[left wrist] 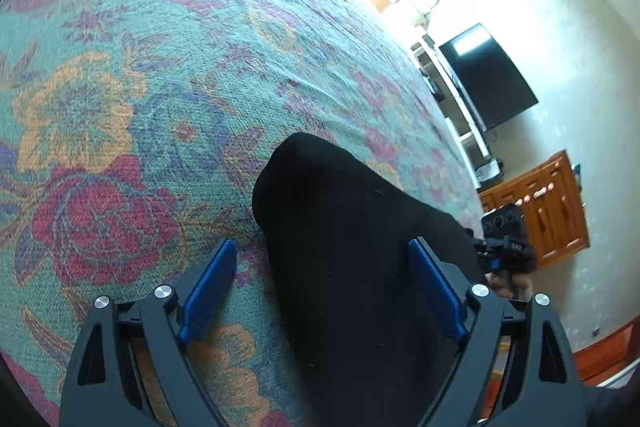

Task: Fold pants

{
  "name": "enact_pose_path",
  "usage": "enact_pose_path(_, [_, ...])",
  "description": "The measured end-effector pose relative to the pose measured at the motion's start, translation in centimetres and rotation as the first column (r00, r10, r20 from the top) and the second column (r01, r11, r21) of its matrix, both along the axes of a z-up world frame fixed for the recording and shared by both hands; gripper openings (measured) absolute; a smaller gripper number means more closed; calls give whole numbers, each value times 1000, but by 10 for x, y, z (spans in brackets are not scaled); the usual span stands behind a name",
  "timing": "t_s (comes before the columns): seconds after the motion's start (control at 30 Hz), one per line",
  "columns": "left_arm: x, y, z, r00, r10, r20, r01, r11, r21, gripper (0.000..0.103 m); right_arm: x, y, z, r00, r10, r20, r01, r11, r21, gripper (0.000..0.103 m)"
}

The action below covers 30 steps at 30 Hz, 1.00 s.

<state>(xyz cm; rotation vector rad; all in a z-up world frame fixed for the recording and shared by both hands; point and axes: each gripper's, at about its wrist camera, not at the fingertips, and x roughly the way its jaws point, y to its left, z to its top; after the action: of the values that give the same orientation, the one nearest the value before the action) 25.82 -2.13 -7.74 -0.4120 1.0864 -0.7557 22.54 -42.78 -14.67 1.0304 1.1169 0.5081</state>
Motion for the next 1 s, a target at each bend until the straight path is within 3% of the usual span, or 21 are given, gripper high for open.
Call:
enact_pose_path(0.03, [-3,-7,1,999,-13,32,11,997,73,74,-2,-1,-2,1000,-7,7,7,1000,-5,27])
enact_pose_path(0.07, [-6,-12,2,998,-27,58,19,992,124,70,-4,-3,-5,1000,-12,15,13,1000,-4,27])
enact_pose_path(0.17, [-9,-10,0,997,-14,73,5,994,114,70,-9,-8,-10,999,-25,32,24,999,27,29])
enact_pose_path(0.3, [-15,1,0,995,-7,97,2,999,52,84,-16,-14,-6,997,-46,58,40,995,96,53])
enact_pose_path(0.4, [-18,-9,5,992,-18,126,5,995,98,87,-29,-20,1,996,-59,73,50,992,115,70])
enact_pose_path(0.5, [-22,-13,8,993,-33,114,21,994,105,87,-43,-21,5,997,-43,69,37,995,88,72])
enact_pose_path(0.73, [-42,-1,10,999,-44,-11,44,999,-17,87,-84,-19,10,997,16,71,-21,997,73,73])
enact_pose_path(1.0, [-76,-14,7,996,-87,-9,86,996,-17,87,-101,7,15,987,134,85,-138,989,49,81])
